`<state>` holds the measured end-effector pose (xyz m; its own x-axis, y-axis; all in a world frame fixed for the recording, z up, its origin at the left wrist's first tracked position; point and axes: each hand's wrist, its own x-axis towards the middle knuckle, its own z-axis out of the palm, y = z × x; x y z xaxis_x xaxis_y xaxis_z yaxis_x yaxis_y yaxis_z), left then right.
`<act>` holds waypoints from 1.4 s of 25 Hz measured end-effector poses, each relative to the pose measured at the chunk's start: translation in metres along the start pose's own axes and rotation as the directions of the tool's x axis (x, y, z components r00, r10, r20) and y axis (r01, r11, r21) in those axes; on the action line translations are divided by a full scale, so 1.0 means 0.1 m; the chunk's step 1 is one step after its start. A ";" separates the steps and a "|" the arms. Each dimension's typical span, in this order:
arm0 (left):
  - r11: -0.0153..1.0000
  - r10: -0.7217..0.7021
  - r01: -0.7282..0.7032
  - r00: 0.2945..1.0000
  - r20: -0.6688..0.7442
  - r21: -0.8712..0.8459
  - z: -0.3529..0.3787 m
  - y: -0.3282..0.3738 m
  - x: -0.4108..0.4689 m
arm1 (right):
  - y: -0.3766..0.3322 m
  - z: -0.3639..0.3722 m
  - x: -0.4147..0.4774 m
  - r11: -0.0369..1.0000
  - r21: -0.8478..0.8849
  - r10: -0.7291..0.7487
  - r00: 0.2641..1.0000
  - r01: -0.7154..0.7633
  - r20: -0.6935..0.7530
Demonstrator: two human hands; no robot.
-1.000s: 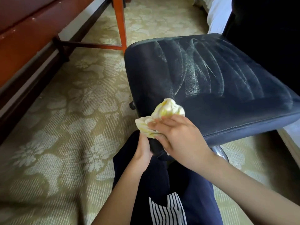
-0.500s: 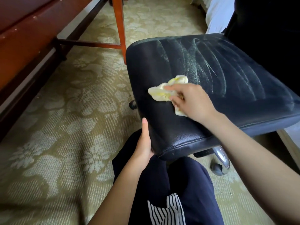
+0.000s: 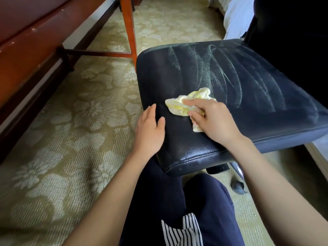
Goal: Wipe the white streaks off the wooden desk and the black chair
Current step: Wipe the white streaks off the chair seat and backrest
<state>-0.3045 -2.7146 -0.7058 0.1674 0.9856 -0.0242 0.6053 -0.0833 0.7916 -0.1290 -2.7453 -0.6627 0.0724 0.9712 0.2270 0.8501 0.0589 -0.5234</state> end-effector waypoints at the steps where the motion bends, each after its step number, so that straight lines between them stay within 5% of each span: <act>1: 0.995 0.055 -0.056 0.998 0.022 0.081 0.02 0.08 0.02 | 0.03 -0.05 -0.10 1.000 0.011 0.000 1.000 0.000 0.003; 8: 0.898 0.121 -0.189 0.974 0.190 0.397 0.11 0.20 0.04 | 0.30 -0.24 -0.61 0.997 0.066 -0.032 0.999 0.035 -0.042; 14: 0.933 0.120 -0.194 0.962 0.243 0.305 -0.01 0.12 0.05 | 0.31 -0.19 -0.21 0.988 0.084 -0.134 0.991 0.131 0.023; 20: 0.947 0.080 -0.147 0.969 0.234 0.285 -0.06 0.13 0.10 | 0.12 0.01 0.62 1.000 -0.002 -0.027 0.989 0.028 0.143; 26: 0.964 0.055 -0.102 0.980 0.192 0.244 -0.09 0.15 0.10 | 0.07 0.27 1.19 0.971 0.054 0.230 0.973 -0.231 0.035; 35: 0.963 0.069 -0.122 0.974 0.216 0.241 -0.10 0.11 0.09 | 0.10 -0.24 0.16 0.981 0.186 0.002 0.962 -0.055 0.273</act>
<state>-0.3045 -2.7048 -0.6912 0.3732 0.9223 -0.1005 0.7500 -0.2362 0.6178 -0.1069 -2.7350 -0.6451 -0.0714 0.9974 -0.0070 0.7331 0.0477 -0.6784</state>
